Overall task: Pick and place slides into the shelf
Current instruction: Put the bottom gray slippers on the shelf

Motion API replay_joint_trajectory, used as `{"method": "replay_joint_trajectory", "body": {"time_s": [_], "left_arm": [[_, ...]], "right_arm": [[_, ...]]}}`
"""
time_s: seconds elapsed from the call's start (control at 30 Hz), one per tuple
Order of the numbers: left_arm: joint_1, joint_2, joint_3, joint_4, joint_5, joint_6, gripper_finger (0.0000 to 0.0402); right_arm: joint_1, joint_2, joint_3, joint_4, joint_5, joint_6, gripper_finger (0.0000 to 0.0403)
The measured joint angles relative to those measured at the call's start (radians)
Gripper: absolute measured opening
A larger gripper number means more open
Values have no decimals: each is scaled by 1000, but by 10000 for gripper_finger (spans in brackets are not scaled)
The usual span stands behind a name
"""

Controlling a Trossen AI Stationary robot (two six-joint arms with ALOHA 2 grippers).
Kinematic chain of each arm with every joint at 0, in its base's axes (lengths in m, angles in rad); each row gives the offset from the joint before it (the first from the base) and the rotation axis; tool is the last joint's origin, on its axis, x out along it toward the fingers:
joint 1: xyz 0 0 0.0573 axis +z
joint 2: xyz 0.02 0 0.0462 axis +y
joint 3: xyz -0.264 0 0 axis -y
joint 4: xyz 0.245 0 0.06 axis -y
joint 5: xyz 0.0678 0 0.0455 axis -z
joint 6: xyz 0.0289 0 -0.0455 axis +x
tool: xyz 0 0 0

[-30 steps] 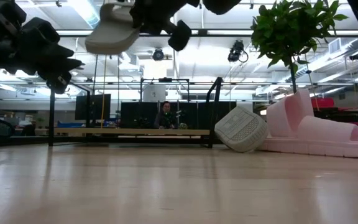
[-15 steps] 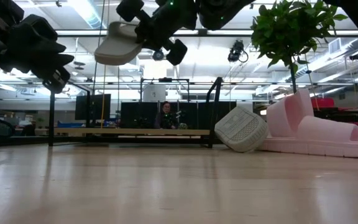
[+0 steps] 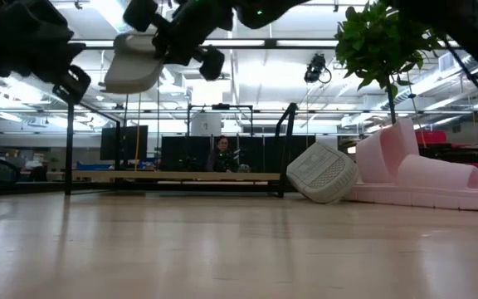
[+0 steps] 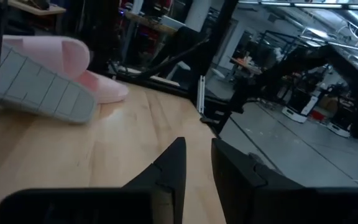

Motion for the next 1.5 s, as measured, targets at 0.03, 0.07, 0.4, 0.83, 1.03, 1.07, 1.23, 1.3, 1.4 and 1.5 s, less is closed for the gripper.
{"method": "replay_joint_trajectory", "body": {"time_s": [0.03,0.07,0.4,0.83,1.03,1.07,1.23,1.3,1.4,1.5], "left_arm": [[-5,0,16,-14,0,4,80],[-10,0,33,-35,0,6,80],[-31,0,243,-225,-47,105,68],[-30,0,369,-340,-237,254,46],[-30,0,369,-341,-244,256,43],[-30,0,369,-341,-244,256,44],[-30,0,369,-339,-246,256,44],[-30,0,369,-339,-251,255,42],[-30,0,369,-339,-260,253,38],[-30,0,369,-338,-260,253,34]], "right_arm": [[-13,16,27,-17,-23,10,32],[-25,31,51,-43,-43,22,32],[-132,125,93,-112,-171,259,32],[-145,172,93,-81,-153,375,32],[-139,170,93,-90,-136,363,32],[-140,170,93,-89,-136,365,32],[-131,170,114,-60,-126,361,32],[-126,170,131,-73,-116,344,32],[-124,170,157,-76,-107,307,32],[-126,170,189,-109,-104,292,32]]}}
